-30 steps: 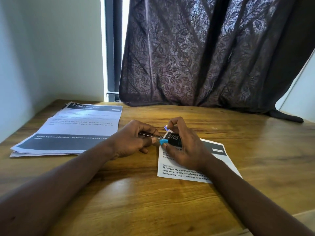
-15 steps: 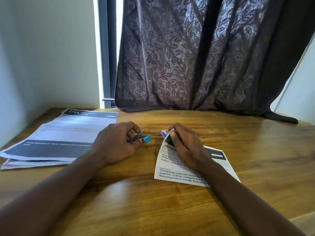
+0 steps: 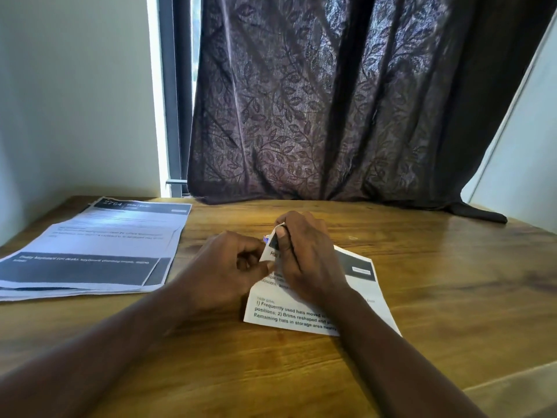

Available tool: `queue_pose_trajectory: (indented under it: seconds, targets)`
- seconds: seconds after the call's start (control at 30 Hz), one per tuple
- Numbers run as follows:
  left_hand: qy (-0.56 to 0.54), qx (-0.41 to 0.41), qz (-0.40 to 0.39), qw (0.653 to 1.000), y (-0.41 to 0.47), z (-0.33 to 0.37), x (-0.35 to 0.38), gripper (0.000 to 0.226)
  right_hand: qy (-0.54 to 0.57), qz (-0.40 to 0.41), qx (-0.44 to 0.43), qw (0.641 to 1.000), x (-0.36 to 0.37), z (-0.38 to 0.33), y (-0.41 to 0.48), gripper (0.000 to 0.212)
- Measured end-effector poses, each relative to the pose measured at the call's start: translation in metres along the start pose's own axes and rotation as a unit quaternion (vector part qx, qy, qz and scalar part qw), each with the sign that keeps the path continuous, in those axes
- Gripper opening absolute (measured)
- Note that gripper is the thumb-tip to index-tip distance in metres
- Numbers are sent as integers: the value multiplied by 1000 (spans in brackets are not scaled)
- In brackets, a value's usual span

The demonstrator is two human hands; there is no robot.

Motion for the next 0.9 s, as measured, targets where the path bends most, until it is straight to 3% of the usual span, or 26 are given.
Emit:
queue_pose_trajectory:
  seconds: [0.1, 0.27, 0.37, 0.47, 0.53, 0.63, 0.7, 0.83, 0.9]
  targets:
    - [-44, -39, 22, 998, 2, -6, 0, 12, -46, 45, 41, 997, -15, 12, 1, 26]
    - [-96, -74, 114, 986, 4, -18, -22, 6, -132, 183, 234, 946, -62, 63, -20, 40]
    - [-169, -96, 148, 970, 10, -22, -29, 13, -105, 137, 343, 923, -56, 91, -36, 57]
    - [-220, -111, 152, 957, 17, -25, -27, 12, -39, 83, 420, 903, -40, 109, -46, 67]
    - [-232, -118, 150, 954, 22, -29, -23, 13, 61, 110, 459, 880, -34, 116, -51, 63]
    - [-232, -117, 140, 956, 26, -31, -16, 15, 284, 202, 504, 790, -25, 126, -60, 47]
    - [-190, -96, 147, 966, 24, -28, -14, 13, 329, 229, 502, 766, -26, 133, -62, 33]
    - [96, -28, 131, 986, 18, -13, -12, 19, 263, 252, 487, 794, -47, 147, -69, 23]
    - [155, -13, 106, 982, 20, -16, -7, 29, 240, 250, 511, 787, -59, 157, -82, 26]
Point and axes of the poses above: each hand's wrist, its own y-axis towards the middle knuckle, its own x-axis out of the palm, z = x × y, the point moved 8 cm from there along y, towards the middle knuckle, and after that the axes turned 4 degrees about -x, right-handed, at the moved point
